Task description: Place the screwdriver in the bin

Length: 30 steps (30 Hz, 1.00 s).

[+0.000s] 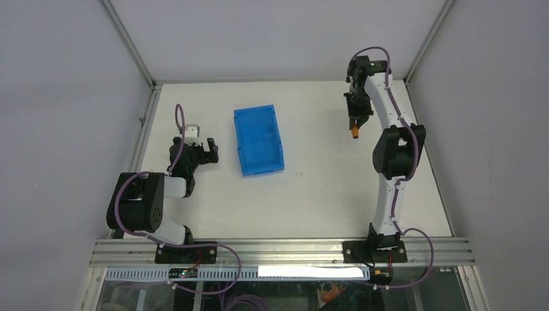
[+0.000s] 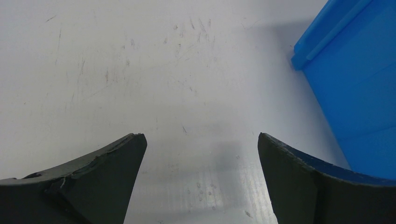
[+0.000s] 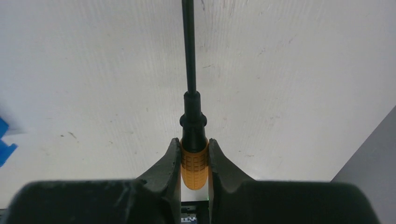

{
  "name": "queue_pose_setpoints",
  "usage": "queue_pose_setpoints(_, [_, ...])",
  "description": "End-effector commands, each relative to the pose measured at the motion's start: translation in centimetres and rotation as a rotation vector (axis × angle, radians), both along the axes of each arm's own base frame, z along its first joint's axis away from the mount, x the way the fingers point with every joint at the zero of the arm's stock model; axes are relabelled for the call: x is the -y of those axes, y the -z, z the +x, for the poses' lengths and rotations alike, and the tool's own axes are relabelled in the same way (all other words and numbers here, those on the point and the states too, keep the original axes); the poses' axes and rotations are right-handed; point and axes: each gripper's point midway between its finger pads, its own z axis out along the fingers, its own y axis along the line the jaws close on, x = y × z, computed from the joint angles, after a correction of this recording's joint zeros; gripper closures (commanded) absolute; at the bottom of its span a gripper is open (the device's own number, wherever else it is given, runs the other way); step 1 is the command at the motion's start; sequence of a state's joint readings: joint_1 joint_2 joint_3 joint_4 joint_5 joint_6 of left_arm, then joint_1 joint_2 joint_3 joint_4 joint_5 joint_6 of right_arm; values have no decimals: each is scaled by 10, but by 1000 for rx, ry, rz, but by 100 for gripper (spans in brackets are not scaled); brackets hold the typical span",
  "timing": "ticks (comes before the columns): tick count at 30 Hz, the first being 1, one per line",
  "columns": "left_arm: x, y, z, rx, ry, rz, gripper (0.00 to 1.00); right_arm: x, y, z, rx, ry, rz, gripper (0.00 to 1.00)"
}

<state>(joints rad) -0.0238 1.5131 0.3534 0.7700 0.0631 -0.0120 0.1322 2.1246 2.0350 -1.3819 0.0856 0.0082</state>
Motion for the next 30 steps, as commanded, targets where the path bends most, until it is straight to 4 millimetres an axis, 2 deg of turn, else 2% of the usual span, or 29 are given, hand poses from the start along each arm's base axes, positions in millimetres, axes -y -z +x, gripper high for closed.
queue_pose_setpoints(1, [1, -23, 12, 78, 14, -17, 1, -7, -53, -27, -60, 29, 55, 100])
queue_pose_setpoints(7, [1, -22, 12, 77, 14, -17, 1, -34, -72, -12, 42, 115, 167, 100])
queue_pose_setpoints(9, [1, -22, 12, 77, 14, -17, 1, -52, -78, -7, 87, 138, 197, 100])
queue_pose_setpoints(13, [2, -22, 12, 77, 14, -17, 1, -125, -86, -4, 165, 60, 310, 100])
queue_pose_setpoints(18, [2, -22, 12, 78, 15, -17, 1, -234, -87, -10, 233, -66, 441, 100])
queue_pose_setpoints(22, [1, -22, 12, 78, 14, -17, 1, -303, -85, -17, 280, -160, 494, 100])
queue_pose_setpoints(25, [2, -22, 12, 78, 15, -17, 1, -337, -72, -23, 302, -218, 483, 100])
queue_pose_setpoints(30, [2, -22, 12, 78, 15, -17, 1, -347, -24, -24, 321, -261, 339, 100])
